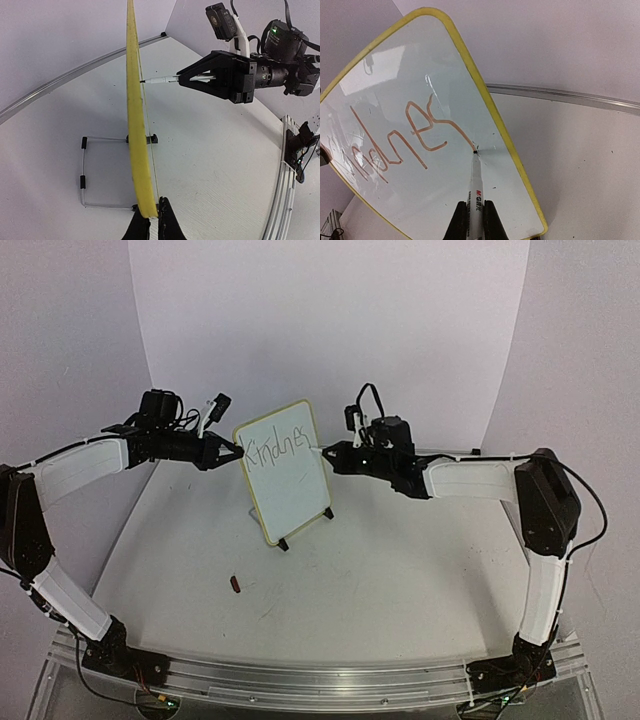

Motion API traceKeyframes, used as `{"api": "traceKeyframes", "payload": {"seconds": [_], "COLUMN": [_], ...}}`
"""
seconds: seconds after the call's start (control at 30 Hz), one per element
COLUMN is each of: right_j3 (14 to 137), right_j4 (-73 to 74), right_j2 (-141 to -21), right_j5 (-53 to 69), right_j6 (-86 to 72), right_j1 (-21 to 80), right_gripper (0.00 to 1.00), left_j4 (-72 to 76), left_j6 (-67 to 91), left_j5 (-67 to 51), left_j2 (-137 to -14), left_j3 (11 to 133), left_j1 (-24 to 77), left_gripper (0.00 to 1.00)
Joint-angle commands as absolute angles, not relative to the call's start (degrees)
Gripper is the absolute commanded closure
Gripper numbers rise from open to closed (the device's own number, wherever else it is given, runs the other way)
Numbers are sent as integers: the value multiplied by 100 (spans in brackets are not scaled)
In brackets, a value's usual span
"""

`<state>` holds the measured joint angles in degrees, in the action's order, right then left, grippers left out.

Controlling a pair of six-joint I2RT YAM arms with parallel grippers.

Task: Write a sentence on the whiteboard
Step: Write on the whiteboard with the whiteboard marker without the cap.

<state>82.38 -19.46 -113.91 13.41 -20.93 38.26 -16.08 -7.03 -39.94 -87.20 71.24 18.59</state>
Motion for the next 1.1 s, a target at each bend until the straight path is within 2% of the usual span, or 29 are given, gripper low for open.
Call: {"api": "traceKeyframes", "payload": {"seconds": [0.0,0.23,0.43,0.63,1.07], "right_j3": [8251,7945,7551,7872,8510], "right_j4": [-2000,-2504,-2914,-2655,-2429], "right_j2": [-11313,-10981,-10503,-10584,-11094], "right_j5": [1744,2202,1740,1216,1156], "right_j6": [-1913,-2031,-2102,-1965,-1881], "right_j1": [3806,3806,3806,3806,3806], "right_gripper": [100,100,100,100,100], "left_j4": [-1802,-1802,-1802,-1802,-1802], "left_j6": [-900,-909,-900,-900,-900], "left_j5": [-3846,-3841,-3850,-3850,-3858], "left_j2": [-8880,-8886,-8887,-8897,-8912], "left_j3": [7251,7251,7251,7250,7251], "left_j1": [1908,1916,1918,1920,1934], "left_gripper": [100,100,100,100,100]}}
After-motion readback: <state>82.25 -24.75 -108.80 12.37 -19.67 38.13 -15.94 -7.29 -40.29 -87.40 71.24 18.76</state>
